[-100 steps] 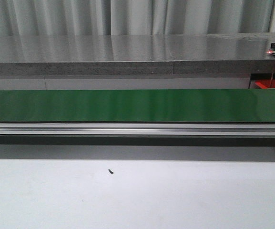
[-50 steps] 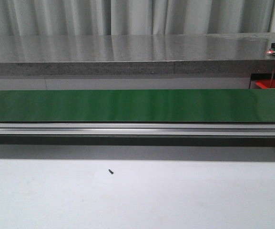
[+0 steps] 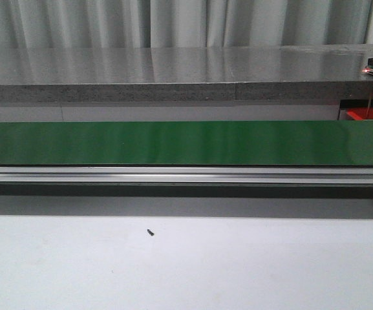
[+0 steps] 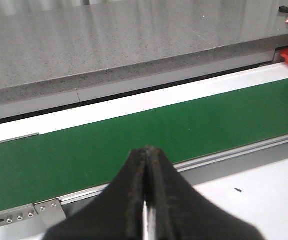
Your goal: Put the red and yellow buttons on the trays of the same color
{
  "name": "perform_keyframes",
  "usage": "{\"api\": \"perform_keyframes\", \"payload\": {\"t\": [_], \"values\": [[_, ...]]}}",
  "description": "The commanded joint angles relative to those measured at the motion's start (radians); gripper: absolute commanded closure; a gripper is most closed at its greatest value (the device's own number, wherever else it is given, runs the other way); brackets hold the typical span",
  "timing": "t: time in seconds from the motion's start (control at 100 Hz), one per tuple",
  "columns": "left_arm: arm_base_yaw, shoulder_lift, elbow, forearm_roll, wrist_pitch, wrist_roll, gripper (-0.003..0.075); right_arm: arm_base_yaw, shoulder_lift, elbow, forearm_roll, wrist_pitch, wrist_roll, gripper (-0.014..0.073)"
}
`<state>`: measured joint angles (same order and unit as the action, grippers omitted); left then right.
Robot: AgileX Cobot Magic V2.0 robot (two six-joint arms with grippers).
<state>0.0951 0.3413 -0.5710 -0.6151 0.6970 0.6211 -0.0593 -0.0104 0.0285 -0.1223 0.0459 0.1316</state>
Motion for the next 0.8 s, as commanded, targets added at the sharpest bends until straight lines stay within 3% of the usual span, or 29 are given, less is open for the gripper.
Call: {"api": "perform_keyframes", "payload": {"t": [0.0,0.27,0.43,0.79], "values": [[-0.008,0.009,-0.028,-0.023,-0.089,-0.001,0.0740,0.003,-0.019,-0.017,-0.003,-0.081,0.002,0.0715],[-0.018,0.005,0.056,-0.024,-0.290,-0.062,0.0740,0.003,-0.019,-0.017,-0.003,-0.081,0.002,0.0715],[-0.055,-0.018,0.103,0.149,-0.354,-0.231,0.0740,0.003,-0.019,-0.017,-0.003,-0.081,0.002,0.0715],[-0.124,-0.103,0.285,0.554,-0.724,-0.581,0.0740,0.003,-0.019,-0.017,-0.003,-0.080,0.002,0.0715]]}}
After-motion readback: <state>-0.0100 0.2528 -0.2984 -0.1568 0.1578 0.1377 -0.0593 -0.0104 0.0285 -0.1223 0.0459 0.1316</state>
